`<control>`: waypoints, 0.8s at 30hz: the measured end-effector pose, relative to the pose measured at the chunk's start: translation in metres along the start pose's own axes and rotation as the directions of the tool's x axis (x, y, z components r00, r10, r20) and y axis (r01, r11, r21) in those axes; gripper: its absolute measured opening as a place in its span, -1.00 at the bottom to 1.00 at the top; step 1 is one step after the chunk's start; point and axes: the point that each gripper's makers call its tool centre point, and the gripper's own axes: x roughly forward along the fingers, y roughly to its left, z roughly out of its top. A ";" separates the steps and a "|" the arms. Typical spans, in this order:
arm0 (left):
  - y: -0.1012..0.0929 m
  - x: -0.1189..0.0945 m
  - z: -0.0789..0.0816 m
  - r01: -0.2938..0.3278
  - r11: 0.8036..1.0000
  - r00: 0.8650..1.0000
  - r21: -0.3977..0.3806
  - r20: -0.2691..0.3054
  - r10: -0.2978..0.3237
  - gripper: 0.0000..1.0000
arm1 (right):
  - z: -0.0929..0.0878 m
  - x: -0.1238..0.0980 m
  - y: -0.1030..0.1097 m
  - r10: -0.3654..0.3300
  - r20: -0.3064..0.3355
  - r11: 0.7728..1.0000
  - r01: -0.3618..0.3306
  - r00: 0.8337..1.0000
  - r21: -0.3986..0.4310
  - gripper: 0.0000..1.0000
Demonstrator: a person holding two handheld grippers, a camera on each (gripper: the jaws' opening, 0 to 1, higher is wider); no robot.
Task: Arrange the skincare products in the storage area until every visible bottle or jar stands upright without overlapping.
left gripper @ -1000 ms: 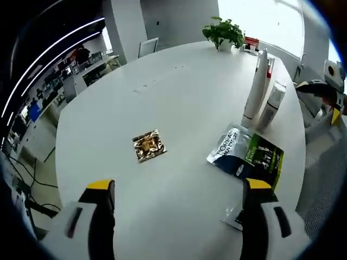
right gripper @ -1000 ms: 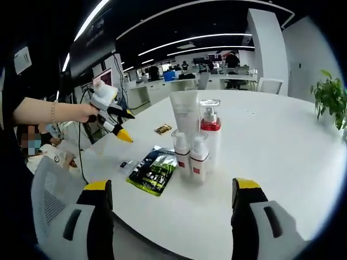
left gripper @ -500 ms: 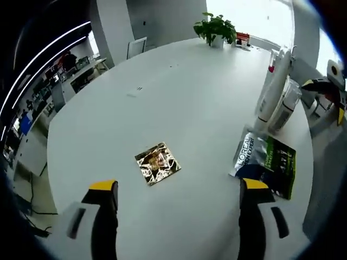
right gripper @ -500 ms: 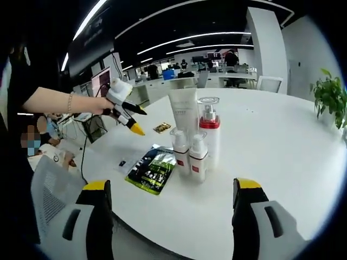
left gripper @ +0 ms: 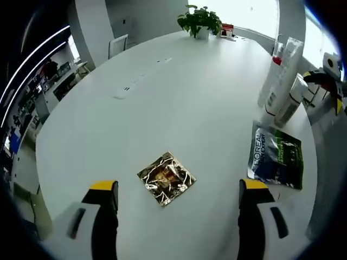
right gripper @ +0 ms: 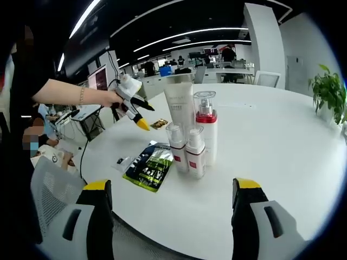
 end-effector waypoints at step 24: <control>0.006 0.033 -0.008 0.179 0.967 0.978 0.183 -0.138 -0.155 0.43 | -0.005 0.000 -0.007 -0.032 -0.031 0.999 0.032 0.999 0.018 0.81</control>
